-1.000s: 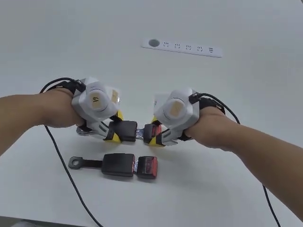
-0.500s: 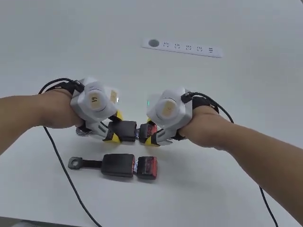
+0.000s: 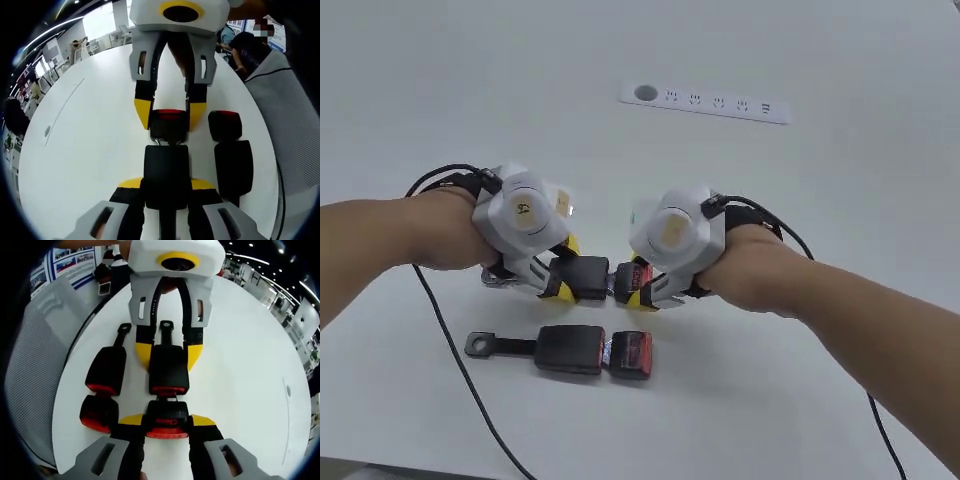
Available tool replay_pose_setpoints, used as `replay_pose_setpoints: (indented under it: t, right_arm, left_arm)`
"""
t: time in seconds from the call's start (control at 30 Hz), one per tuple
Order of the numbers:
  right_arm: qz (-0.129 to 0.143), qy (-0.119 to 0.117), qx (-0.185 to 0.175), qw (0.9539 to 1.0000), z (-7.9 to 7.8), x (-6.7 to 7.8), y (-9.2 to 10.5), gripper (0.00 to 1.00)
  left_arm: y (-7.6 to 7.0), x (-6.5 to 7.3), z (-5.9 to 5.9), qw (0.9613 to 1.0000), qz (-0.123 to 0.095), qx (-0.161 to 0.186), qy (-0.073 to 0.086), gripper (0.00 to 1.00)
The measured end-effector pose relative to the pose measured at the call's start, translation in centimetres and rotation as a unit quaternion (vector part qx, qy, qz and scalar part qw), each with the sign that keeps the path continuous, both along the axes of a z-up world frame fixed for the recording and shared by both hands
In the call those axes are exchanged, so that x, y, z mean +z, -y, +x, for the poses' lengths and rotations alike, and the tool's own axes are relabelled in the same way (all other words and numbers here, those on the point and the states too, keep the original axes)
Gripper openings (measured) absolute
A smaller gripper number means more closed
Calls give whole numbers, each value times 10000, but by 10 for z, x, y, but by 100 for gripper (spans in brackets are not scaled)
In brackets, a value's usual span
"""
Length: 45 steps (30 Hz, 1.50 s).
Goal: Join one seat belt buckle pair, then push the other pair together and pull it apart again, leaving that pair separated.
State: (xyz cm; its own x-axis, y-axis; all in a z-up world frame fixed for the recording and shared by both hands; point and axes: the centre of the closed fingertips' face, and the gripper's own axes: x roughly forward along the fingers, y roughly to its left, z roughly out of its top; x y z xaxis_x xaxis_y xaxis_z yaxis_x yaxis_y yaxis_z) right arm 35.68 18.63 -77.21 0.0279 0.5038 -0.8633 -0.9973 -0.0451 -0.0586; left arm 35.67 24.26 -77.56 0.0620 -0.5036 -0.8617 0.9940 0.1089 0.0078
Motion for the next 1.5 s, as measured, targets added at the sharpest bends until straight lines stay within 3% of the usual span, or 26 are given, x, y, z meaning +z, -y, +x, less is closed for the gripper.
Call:
replay_pose_setpoints:
  t: [0.23, 0.63, 0.7, 0.93, 1.33, 1.5]
  right_arm:
    - [-142, -5, -61, 9999, -3, -1, 12, 30]
    - [-81, 74, -194, 9998, -5, -2, 33, 31]
    - [-66, 31, -240, 9997, -1, -3, 40, 31]
    - [-152, 5, -372, 9992, -7, -4, 76, 32]
    - [-443, 38, -535, 9976, -6, -6, 135, 32]
    - [-550, 3, -505, 9972, -10, -6, 149, 32]
  left_arm:
    - [1, 1, -1, 10000, -9, 0, 2, 33]
    - [2, 0, -1, 10000, 38, -17, 1, 33]
    - [1, 0, -1, 10000, 50, -20, -4, 33]
    - [1, -1, 0, 10000, 28, -4, 16, 34]
    - [-1, -1, 2, 10000, 33, 40, 31, 34]
    - [-1, -1, 2, 10000, 40, 42, 34, 34]
